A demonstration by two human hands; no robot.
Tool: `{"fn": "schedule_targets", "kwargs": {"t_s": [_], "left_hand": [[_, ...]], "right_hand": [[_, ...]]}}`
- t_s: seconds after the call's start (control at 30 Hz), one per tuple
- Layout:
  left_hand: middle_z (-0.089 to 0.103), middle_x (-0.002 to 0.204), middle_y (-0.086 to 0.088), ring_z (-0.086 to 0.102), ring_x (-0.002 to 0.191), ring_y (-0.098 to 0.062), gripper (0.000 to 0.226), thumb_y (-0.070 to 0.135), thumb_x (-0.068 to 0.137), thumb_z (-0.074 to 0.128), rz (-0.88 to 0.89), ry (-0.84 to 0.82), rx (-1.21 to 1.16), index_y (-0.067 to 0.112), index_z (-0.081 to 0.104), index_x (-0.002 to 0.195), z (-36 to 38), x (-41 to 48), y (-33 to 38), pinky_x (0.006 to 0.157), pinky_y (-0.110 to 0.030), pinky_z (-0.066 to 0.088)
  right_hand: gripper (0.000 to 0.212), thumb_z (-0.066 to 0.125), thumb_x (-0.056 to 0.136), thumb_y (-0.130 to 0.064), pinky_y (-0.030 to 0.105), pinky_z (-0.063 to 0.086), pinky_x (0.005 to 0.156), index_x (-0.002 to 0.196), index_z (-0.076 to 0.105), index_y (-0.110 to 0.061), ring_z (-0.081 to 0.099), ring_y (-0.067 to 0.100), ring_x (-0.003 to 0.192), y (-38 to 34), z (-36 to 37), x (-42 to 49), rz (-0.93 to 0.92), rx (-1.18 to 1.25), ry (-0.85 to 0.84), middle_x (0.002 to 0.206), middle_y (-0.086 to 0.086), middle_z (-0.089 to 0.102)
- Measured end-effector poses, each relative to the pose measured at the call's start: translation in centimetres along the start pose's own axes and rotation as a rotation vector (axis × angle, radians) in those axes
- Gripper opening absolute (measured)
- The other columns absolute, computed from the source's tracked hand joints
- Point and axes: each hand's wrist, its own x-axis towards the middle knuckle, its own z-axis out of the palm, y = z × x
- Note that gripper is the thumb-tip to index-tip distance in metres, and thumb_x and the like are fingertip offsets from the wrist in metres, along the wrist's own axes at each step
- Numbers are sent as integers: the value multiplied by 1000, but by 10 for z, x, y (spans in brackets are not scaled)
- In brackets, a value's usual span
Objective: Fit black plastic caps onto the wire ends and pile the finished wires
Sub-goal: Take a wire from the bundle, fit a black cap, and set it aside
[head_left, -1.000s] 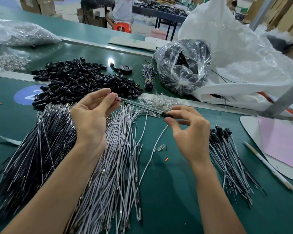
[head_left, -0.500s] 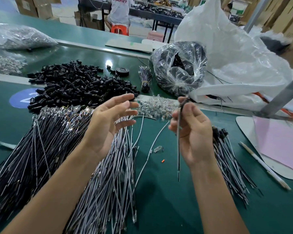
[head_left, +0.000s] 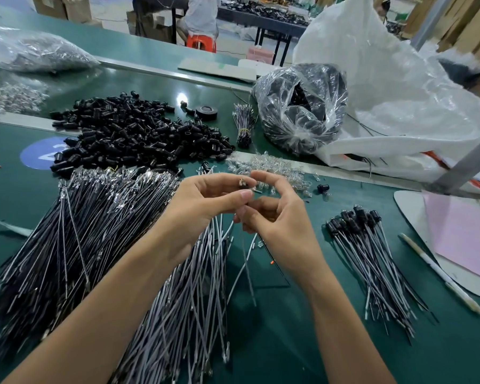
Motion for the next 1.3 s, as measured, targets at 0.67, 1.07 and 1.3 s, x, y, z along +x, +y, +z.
{"fn": "schedule_targets", "kwargs": {"t_s": [0.67, 1.07, 1.3], "left_hand": [[75, 88, -9, 69, 78, -17, 33, 28, 59, 78, 59, 174, -214, 12, 75, 87, 5, -1, -1, 74, -25, 55], [75, 83, -7, 69, 72, -12, 17, 23, 63, 77, 99, 190, -216, 16, 72, 77, 3, -1, 1, 67, -19, 55], [76, 89, -8, 71, 79, -13, 28, 28, 58, 79, 82, 160, -213, 16, 80, 84, -2, 0, 3, 72, -19, 56]], "right_hand": [[16, 65, 91, -10, 22, 49, 49, 77, 71, -7, 65, 18, 50, 0, 5, -1, -29, 51, 36, 61, 9, 69], [15, 59, 95, -8, 21, 51, 55, 84, 69, -6, 66, 17, 58, -3, 8, -2, 4, 85, -42, 72, 14, 73], [20, 56, 97, -5, 19, 49, 55, 83, 69, -11, 67, 16, 59, -3, 7, -3, -32, 51, -37, 71, 9, 73]]}}
